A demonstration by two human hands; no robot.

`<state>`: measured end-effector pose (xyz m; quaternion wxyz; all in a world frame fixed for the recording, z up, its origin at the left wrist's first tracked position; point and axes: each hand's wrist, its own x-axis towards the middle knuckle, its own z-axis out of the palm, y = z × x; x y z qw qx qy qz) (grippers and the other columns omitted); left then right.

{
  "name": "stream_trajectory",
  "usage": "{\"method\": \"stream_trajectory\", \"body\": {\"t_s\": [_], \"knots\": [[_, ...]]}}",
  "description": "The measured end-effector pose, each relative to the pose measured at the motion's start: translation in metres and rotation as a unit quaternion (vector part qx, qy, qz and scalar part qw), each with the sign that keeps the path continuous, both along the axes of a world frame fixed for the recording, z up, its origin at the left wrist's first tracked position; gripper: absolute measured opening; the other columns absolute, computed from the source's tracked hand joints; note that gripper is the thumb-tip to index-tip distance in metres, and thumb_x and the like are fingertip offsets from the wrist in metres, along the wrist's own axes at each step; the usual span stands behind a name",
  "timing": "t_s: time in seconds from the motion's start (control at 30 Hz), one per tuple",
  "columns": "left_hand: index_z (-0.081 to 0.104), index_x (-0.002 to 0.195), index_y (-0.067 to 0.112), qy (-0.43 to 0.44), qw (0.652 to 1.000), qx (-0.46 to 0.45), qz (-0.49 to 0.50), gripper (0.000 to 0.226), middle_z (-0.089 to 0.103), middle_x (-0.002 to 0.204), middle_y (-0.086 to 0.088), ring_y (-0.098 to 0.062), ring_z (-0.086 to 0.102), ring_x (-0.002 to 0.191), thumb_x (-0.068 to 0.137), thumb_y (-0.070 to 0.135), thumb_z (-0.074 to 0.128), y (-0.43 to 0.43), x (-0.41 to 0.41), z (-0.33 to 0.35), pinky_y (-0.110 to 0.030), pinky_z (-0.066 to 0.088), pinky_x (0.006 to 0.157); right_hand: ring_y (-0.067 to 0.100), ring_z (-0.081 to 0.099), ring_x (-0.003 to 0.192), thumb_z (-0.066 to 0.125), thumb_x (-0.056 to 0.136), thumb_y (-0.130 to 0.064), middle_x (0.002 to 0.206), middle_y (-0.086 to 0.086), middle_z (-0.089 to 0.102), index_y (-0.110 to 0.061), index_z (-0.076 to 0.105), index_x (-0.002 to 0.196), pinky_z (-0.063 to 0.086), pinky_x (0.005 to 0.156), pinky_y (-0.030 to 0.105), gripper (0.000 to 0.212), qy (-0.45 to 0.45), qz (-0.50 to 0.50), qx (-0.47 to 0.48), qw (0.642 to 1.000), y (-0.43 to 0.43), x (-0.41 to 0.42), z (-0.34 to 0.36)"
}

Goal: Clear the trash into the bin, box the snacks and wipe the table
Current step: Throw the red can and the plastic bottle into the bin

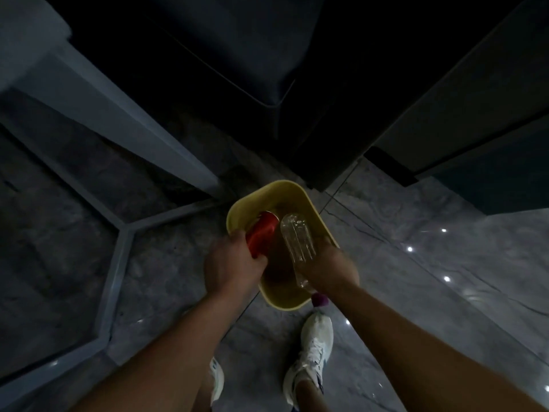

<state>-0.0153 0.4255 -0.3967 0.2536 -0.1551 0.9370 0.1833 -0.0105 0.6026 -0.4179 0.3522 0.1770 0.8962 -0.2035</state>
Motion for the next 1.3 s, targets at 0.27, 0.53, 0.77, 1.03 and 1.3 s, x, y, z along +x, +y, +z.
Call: {"method": "stream_trajectory", "body": {"t_s": [0.27, 0.53, 0.77, 1.03, 1.3], "knots": [[0.052, 0.118, 0.022, 0.001, 0.99, -0.063, -0.123, 0.04, 0.057, 0.114, -0.007, -0.026, 0.054, 0.108, 0.087, 0.045, 0.064, 0.012, -0.016, -0.04, -0.04, 0.047, 0.087, 0.007, 0.057, 0.057, 0.059, 0.094, -0.043, 0.073, -0.008, 0.058, -0.022, 0.053, 0.121, 0.037, 0.043, 0.021, 0.035, -0.001, 0.006, 0.009, 1.0, -0.009, -0.012, -0.051], [0.053, 0.112, 0.019, 0.024, 0.968, -0.116, -0.224, 0.039, 0.057, 0.113, -0.009, -0.029, 0.051, 0.108, 0.085, 0.045, 0.065, 0.019, -0.025, -0.07, -0.041, 0.042, 0.089, 0.006, 0.055, 0.055, 0.064, 0.092, -0.036, 0.076, -0.007, 0.056, -0.021, 0.052, 0.127, 0.035, 0.039, 0.018, 0.04, -0.021, 0.001, -0.002, 1.0, -0.006, -0.014, -0.084], [0.056, 0.104, 0.019, 0.064, 0.949, -0.136, -0.277, 0.03, 0.06, 0.107, -0.008, -0.03, 0.055, 0.101, 0.085, 0.042, 0.061, 0.022, -0.028, -0.091, -0.043, 0.039, 0.088, 0.005, 0.051, 0.059, 0.066, 0.092, -0.037, 0.076, -0.008, 0.051, -0.021, 0.056, 0.118, 0.032, 0.043, 0.021, 0.032, -0.039, -0.003, -0.001, 0.999, -0.003, -0.011, -0.107], [0.057, 0.106, 0.021, 0.062, 0.937, -0.147, -0.31, 0.036, 0.06, 0.107, -0.005, -0.029, 0.055, 0.102, 0.084, 0.049, 0.063, 0.02, -0.035, -0.111, -0.044, 0.036, 0.089, 0.008, 0.051, 0.066, 0.069, 0.089, -0.038, 0.077, -0.009, 0.051, -0.024, 0.059, 0.111, 0.046, 0.062, 0.028, 0.028, -0.034, -0.003, -0.024, 0.999, -0.001, -0.008, -0.131], [0.055, 0.108, 0.021, 0.053, 0.937, -0.119, -0.323, 0.032, 0.058, 0.112, -0.006, -0.029, 0.052, 0.107, 0.085, 0.043, 0.061, 0.016, -0.029, -0.102, -0.044, 0.038, 0.089, 0.014, 0.054, 0.08, 0.067, 0.091, -0.033, 0.087, -0.006, 0.054, -0.021, 0.061, 0.115, 0.05, 0.074, 0.031, 0.027, -0.029, 0.027, -0.029, 0.999, 0.007, -0.003, -0.128]]}}
